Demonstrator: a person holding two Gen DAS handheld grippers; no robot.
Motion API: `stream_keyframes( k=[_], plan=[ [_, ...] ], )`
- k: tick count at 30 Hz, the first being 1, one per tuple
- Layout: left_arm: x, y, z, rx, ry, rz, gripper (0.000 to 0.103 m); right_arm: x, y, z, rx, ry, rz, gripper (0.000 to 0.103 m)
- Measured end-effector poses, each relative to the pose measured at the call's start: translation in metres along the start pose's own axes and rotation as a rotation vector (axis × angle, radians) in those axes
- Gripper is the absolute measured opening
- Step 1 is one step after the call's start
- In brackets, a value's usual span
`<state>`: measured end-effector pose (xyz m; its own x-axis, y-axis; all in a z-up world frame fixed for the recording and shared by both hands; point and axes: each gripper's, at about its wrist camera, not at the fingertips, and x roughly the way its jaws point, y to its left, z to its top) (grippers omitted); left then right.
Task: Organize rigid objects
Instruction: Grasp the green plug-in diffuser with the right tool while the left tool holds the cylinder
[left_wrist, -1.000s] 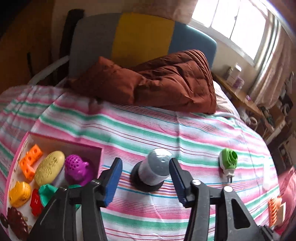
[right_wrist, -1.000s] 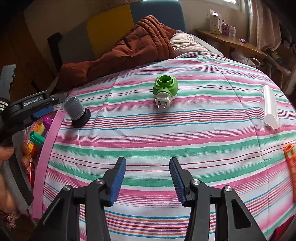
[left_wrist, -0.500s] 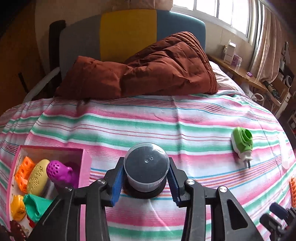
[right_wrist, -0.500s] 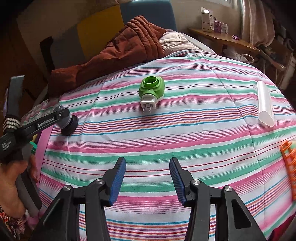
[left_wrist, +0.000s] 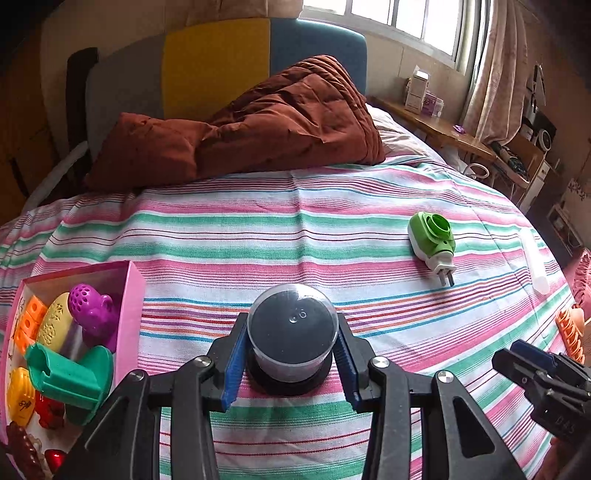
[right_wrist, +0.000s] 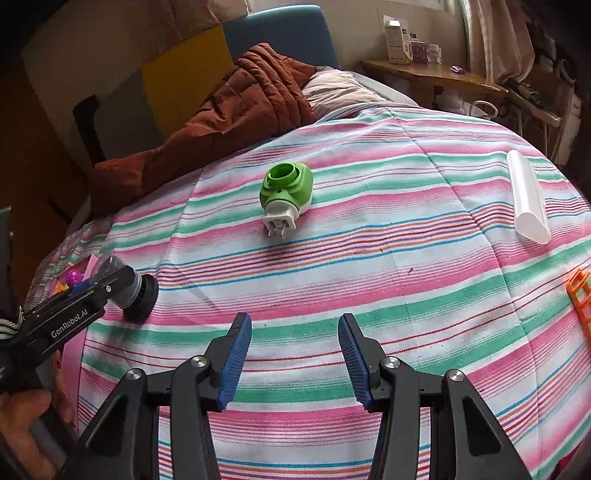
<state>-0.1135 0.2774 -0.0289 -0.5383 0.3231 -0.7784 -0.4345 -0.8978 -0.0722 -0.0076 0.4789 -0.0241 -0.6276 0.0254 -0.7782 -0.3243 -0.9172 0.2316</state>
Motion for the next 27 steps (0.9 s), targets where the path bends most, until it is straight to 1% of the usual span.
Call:
stream_keyframes(
  k=[3, 4, 5, 6, 7, 11, 16, 18, 19, 22, 24, 27],
  plan=[
    [0.000, -0.002, -0.002, 0.018, -0.007, 0.001, 0.043, 0.007, 0.002, 0.014, 0.004, -0.022, -0.002, 0.050],
    [0.000, -0.002, -0.002, 0.026, -0.007, 0.002, 0.043, 0.012, 0.002, 0.022, 0.010, -0.029, -0.005, 0.052],
    [0.000, -0.003, -0.002, 0.030, -0.006, 0.003, 0.043, 0.017, 0.003, 0.031, 0.019, -0.037, -0.010, 0.060],
    [0.000, -0.003, -0.003, 0.033, -0.005, 0.004, 0.043, 0.023, 0.003, 0.041, 0.025, -0.043, -0.013, 0.064],
    [0.001, -0.003, -0.002, 0.034, -0.003, 0.003, 0.043, 0.029, 0.005, 0.050, 0.027, -0.044, -0.018, 0.066],
    [0.001, -0.001, -0.002, 0.027, 0.001, -0.007, 0.043, 0.059, 0.013, 0.081, 0.024, -0.032, -0.053, 0.066],
    [0.003, -0.001, -0.002, 0.031, 0.012, -0.009, 0.043, 0.094, 0.021, 0.105, 0.019, -0.004, -0.122, 0.065],
    [0.004, -0.001, -0.004, 0.030, 0.014, -0.010, 0.044, 0.104, 0.020, 0.109, 0.017, 0.012, -0.137, 0.061],
    [0.005, -0.001, -0.004, 0.030, 0.018, -0.011, 0.044, 0.108, 0.020, 0.109, 0.010, 0.014, -0.131, 0.053],
    [0.011, 0.001, -0.007, 0.020, 0.041, -0.019, 0.044, 0.108, 0.022, 0.105, -0.025, -0.003, -0.128, 0.053],
    [0.016, 0.004, -0.009, -0.006, 0.060, -0.034, 0.044, 0.104, 0.022, 0.100, -0.044, -0.005, -0.117, 0.053],
    [0.015, 0.008, -0.011, -0.040, 0.051, -0.043, 0.044, 0.094, 0.015, 0.089, -0.021, 0.012, -0.098, 0.053]
  ],
)
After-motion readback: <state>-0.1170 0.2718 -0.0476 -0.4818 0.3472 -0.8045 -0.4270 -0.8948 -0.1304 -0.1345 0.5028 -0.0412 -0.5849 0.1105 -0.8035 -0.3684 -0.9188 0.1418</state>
